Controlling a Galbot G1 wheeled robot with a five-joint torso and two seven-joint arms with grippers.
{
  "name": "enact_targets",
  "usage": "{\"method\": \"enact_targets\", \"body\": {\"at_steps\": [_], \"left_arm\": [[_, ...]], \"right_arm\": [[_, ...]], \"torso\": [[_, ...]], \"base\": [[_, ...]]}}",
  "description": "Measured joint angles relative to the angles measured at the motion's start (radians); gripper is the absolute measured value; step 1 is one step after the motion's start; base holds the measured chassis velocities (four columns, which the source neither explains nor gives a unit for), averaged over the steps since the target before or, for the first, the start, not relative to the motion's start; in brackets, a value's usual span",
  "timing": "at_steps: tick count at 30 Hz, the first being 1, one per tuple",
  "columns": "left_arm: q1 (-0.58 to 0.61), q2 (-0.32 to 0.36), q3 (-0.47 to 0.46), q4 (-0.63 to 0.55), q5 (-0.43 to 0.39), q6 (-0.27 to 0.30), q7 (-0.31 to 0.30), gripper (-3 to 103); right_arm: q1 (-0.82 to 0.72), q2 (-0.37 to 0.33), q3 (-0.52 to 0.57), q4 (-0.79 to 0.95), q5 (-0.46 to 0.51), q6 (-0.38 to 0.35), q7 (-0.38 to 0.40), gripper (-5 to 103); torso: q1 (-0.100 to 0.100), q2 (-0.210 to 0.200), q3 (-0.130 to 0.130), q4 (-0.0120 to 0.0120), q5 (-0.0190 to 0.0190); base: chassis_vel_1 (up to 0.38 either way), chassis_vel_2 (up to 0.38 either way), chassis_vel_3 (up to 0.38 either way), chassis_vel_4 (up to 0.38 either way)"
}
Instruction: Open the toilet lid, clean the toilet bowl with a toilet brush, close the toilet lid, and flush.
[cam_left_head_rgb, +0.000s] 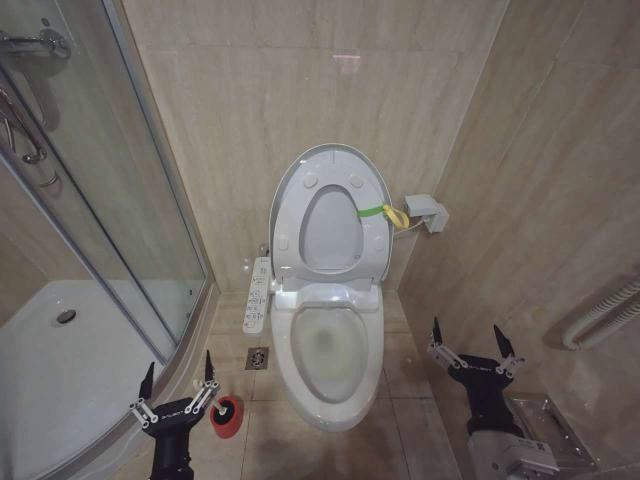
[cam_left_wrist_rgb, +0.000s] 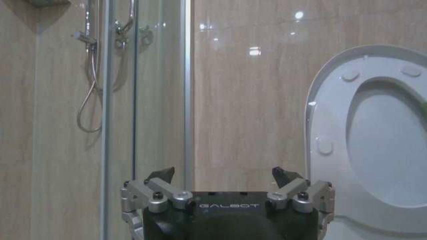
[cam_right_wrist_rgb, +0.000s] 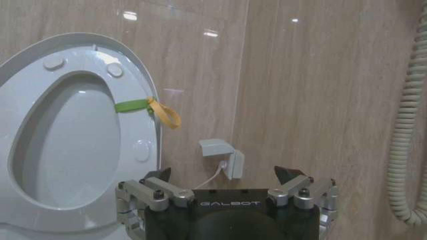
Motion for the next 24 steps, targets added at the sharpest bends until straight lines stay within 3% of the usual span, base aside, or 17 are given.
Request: {"method": "enact_targets", "body": {"at_steps": [18, 24], "left_arm": [[0.064, 0.029, -0.002, -0.022, 0.052, -0.078, 0.021, 98], [0.057, 0.064, -0.007, -0.035, -0.004, -0.063, 0.015, 97]], "right_arm": [[0.0, 0.0, 0.0, 0.0, 0.0, 0.0, 0.0, 100], [0.0, 0.0, 0.0, 0.0, 0.0, 0.0, 0.0, 100]], "torso": [[0.0, 0.0, 0.0, 0.0, 0.0001], [0.0, 0.0, 0.0, 0.0, -0.0001]], "base": [[0.0, 0.0, 0.0, 0.0], [0.0, 0.0, 0.0, 0.0]]}}
